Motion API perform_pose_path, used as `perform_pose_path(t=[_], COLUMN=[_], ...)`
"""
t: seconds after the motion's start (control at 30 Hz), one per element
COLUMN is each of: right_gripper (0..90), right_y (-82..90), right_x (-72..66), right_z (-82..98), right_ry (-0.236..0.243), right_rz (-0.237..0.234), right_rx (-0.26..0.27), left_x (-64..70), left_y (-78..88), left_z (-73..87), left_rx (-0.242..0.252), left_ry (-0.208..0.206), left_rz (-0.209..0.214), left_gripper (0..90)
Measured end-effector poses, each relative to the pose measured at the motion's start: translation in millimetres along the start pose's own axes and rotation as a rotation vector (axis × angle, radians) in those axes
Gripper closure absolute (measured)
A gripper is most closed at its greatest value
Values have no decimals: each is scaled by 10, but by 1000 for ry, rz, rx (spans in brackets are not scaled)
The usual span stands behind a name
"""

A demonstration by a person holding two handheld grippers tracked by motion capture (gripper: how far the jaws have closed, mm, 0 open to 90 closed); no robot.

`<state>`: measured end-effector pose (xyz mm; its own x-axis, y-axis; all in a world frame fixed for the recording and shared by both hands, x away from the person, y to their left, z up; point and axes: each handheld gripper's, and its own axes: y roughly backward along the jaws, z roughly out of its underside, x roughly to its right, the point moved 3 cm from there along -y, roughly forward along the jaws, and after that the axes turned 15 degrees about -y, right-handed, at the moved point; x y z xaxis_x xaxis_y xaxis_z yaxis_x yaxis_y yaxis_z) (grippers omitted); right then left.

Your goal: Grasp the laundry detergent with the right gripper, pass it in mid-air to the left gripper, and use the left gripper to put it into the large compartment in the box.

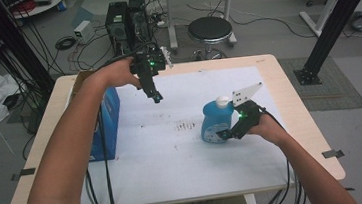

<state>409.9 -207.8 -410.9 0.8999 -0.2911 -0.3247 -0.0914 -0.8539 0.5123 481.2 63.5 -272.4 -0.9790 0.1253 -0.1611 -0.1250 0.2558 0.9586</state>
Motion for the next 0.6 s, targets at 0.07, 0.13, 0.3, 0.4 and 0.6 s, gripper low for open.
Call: perform_pose_path(t=[0.07,0.13,0.3,0.4,0.6], right_gripper=[142,143,168,185,250], right_y=[0,2,13,3,-2], right_x=[8,11,28,27,29], right_z=[4,5,10,17,18], right_ry=[4,8,7,12,18], right_rz=[-18,-24,-23,-23,-25], right_rx=[9,13,28,29,34], left_x=[2,2,4,5,10], left_y=[-1,0,-4,-5,1], left_z=[9,14,12,5,7], left_rx=[-4,-4,-5,-2,-5], left_ry=[0,1,1,0,2], left_rz=[0,2,0,0,0], left_gripper=[17,17,17,17,17])
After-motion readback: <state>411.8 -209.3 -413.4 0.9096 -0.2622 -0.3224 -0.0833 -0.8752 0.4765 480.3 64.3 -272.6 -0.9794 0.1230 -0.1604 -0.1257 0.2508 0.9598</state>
